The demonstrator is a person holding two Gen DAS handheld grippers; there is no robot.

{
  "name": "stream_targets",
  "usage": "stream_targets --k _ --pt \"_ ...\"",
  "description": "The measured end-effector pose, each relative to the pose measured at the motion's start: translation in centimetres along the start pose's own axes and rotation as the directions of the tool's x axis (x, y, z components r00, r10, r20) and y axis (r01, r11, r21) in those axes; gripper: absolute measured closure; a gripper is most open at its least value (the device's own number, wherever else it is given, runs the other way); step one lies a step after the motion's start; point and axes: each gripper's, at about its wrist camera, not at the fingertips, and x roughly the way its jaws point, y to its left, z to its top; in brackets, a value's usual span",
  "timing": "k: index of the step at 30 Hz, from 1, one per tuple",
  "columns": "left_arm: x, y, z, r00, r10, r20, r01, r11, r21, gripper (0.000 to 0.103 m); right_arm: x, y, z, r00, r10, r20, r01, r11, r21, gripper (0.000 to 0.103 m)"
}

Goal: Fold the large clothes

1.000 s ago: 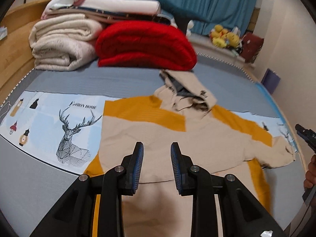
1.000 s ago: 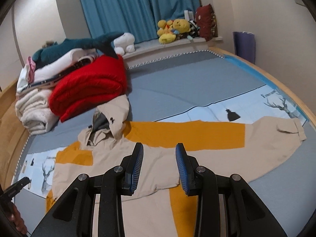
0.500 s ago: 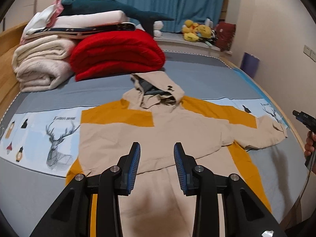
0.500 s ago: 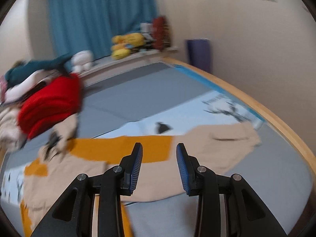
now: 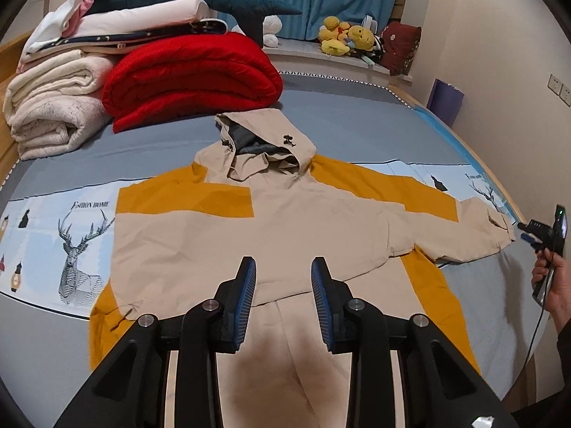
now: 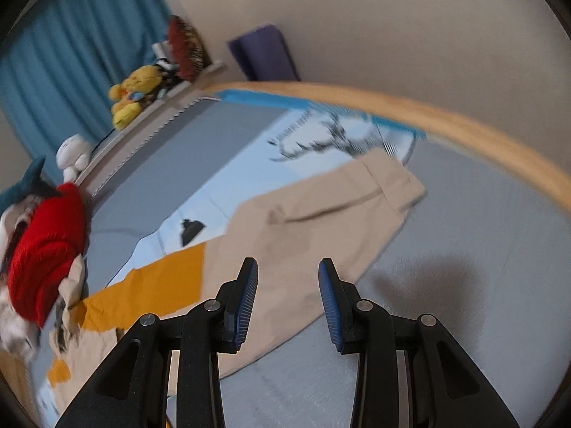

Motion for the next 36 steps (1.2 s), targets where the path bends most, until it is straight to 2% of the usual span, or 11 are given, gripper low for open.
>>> stream_targets --k 4,12,23,26,33,36 --pt "0.8 -0.4 -0.1 1.0 0.0 -0.013 0.0 1.0 0.013 0.075 3.5 -3.3 -0.6 0.998 0.021 -0.066 -0.013 0.992 0.125 0.066" --pt "2.3 -0.1 -0.5 0.999 0.013 -0.038 -0.012 1.0 0.025 0.075 8.8 -7.9 -2.0 0.991 0.053 -0.122 -0.01 0.945 0.327 0.066" --pt "3.7 0.2 -0.6 0.998 0.02 -0.052 -0.019 0.999 0.029 0.075 10.7 -9.4 -2.1 0.994 0.106 -0.011 -0.091 0.892 0.444 0.067" --pt "3.8 0.3 -0.7 0.998 0.021 -0.052 -0.019 1.0 0.023 0.075 10.7 -9.6 -2.1 0.997 0.074 0.001 -0.067 0.887 0.457 0.086" --pt "3.4 1.2 -0.4 0.999 0.027 -0.044 -0.027 1.0 0.009 0.075 9.5 -8.7 -2.0 0.998 0.041 0.057 -0.062 0.891 0.45 0.1" --pt "2.9 1.7 -0.1 0.999 0.039 -0.034 -0.039 0.999 0.001 0.075 7.5 -5.8 -1.0 0.994 -0.012 0.106 -0.028 0.929 0.368 0.101"
